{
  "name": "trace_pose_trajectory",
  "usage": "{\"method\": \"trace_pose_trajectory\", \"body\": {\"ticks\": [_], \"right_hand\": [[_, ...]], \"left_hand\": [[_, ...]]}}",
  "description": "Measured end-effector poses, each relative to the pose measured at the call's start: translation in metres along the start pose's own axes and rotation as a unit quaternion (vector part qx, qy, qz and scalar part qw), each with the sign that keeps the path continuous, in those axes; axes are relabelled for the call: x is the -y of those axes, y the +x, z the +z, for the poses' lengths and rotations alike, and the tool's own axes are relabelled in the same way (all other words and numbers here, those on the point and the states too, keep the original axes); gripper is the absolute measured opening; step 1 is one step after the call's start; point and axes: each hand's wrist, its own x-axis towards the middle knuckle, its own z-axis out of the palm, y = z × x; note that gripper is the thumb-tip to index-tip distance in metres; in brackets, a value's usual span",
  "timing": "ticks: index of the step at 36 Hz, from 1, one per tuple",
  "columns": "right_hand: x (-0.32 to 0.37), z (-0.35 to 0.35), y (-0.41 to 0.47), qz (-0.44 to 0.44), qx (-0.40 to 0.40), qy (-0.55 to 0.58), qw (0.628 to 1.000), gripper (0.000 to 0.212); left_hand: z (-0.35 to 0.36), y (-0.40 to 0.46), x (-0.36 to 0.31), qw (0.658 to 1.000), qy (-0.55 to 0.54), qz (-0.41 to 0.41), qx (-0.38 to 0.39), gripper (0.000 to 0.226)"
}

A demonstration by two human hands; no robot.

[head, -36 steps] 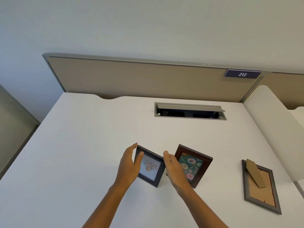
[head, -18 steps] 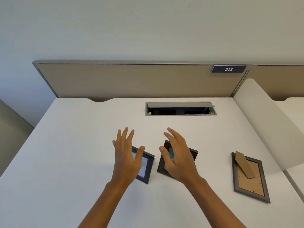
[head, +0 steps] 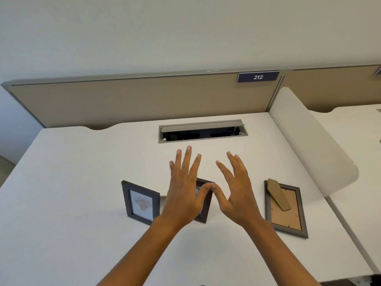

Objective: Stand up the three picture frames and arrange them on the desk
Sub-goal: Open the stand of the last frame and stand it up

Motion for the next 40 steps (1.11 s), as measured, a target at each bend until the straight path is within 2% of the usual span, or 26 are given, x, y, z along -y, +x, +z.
{"method": "trace_pose_trajectory", "body": {"ticks": [5,11,16,21,26,32,40], "right_hand": [[-0.041,-0.019,-0.017,0.036,-0.008,-0.014,0.999,0.071],[-0.100,-0.033,-0.045,0.144,0.005,-0.056,0.988,0.071],[-0.142,-0.047,-0.068,0.193,0.010,-0.055,0.980,0.069],[-0.175,-0.057,-0.080,0.244,0.042,-0.075,0.966,0.066],[-0.193,-0.049,-0.104,0.359,0.055,-0.100,0.926,0.070],[-0.200,-0.045,-0.117,0.432,0.100,-0.119,0.888,0.076],[-0.206,-0.043,-0.122,0.469,0.090,-0.088,0.874,0.081]], "left_hand": [[0.051,-0.003,-0.032,0.996,-0.051,-0.008,0.079,0.076],[0.110,-0.019,-0.052,0.980,-0.081,-0.020,0.183,0.074],[0.150,-0.027,-0.068,0.977,-0.060,0.016,0.204,0.069],[0.179,-0.030,-0.078,0.955,-0.103,-0.093,0.263,0.076],[0.202,-0.033,-0.079,0.914,-0.147,-0.173,0.336,0.076],[0.225,-0.037,-0.085,0.896,-0.120,-0.216,0.369,0.077],[0.239,-0.036,-0.102,0.893,-0.143,-0.231,0.359,0.079]]}}
